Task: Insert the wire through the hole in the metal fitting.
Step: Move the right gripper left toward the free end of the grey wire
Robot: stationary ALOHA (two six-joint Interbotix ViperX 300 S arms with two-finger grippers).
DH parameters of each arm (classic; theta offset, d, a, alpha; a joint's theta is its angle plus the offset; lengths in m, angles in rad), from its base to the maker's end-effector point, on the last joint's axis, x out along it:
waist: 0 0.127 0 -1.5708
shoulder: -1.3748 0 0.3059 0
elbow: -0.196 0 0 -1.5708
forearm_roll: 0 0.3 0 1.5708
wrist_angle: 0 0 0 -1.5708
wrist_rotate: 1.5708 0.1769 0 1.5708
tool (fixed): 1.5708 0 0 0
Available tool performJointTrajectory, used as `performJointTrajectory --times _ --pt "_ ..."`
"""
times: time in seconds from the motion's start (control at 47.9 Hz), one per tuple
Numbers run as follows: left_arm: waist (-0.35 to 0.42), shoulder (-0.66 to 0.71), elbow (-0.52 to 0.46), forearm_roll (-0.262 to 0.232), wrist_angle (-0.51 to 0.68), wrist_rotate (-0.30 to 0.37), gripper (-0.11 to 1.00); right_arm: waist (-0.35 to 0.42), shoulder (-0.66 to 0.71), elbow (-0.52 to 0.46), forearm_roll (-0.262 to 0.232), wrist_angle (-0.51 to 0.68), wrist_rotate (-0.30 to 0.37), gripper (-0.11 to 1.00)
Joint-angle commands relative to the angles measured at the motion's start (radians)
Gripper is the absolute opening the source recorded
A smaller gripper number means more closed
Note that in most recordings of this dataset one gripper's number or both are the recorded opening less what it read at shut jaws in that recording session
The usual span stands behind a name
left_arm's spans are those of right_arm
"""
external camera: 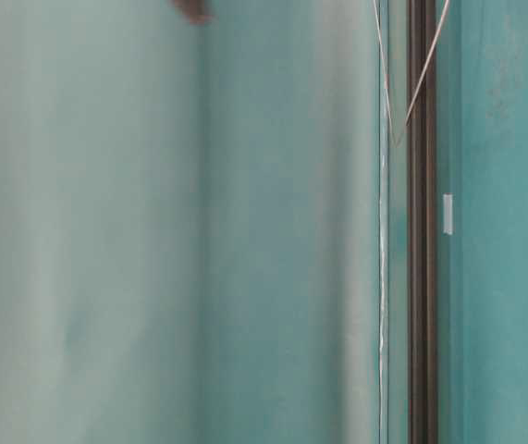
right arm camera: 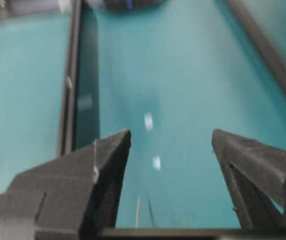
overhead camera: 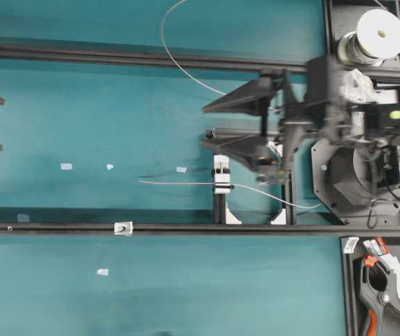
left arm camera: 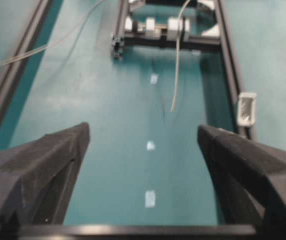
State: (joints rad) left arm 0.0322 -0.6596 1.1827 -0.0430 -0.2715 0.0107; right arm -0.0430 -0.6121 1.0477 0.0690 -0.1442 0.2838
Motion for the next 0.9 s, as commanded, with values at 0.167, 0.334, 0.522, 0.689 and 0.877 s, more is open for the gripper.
performJointTrajectory --times 0.167,0.334,0.522,0.689,0.877 --pt "0.003 0.187 0.029 0.003 -0.201 0.002 0.81 0.02 0.179 -0.11 0.0 0.069 0.008 0.76" --pt "0.003 0.301 0.018 0.003 -0.268 0.002 0.81 0.051 0.264 -0.143 -0.003 0.078 0.006 0.76" --pt "0.003 0.403 0.005 0.003 -0.336 0.006 0.81 0.074 0.313 -0.137 -0.002 0.08 0.009 0.76" --pt "0.003 0.462 -0.005 0.003 -0.365 0.006 0.81 0.098 0.345 -0.13 -0.003 0.081 0.009 0.75" --pt "-0.003 0.482 -0.006 0.003 -0.383 0.005 0.81 0.098 0.397 -0.112 -0.003 0.069 0.009 0.75"
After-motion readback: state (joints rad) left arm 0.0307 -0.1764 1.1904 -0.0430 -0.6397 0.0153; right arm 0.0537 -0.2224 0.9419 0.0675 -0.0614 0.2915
